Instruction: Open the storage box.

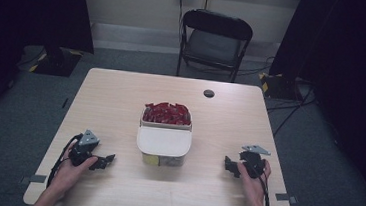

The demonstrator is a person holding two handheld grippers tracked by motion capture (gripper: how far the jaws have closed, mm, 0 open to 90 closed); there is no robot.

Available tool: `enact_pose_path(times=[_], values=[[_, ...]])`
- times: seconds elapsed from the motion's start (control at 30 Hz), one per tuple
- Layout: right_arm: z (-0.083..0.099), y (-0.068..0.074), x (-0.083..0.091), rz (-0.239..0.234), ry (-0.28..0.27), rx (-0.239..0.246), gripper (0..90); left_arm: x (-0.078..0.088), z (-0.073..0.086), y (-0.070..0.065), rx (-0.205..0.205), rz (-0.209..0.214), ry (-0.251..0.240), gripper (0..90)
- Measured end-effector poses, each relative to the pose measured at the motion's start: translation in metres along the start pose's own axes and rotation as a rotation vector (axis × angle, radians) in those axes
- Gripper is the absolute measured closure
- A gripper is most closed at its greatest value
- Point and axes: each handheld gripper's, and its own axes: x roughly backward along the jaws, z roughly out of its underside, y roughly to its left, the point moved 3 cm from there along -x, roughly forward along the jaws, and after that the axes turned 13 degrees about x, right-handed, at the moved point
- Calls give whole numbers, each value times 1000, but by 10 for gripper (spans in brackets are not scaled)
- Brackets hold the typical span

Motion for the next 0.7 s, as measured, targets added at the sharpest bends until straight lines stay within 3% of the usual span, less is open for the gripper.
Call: enact_pose_path(times=[0.33, 0.5, 0.6, 0.7], values=[[0, 0, 0, -4, 0, 3, 78, 0, 0, 1, -5, -3, 8, 115], [-2, 1, 2, -7, 2, 9, 148, -1, -1, 1, 0, -4, 4, 104], [-2, 2, 4, -12, 12, 11, 144, -2, -1, 1, -2, -3, 9, 93], [-4, 2, 7, -21, -8, 5, 142, -2, -2, 1, 2, -2, 9, 88]])
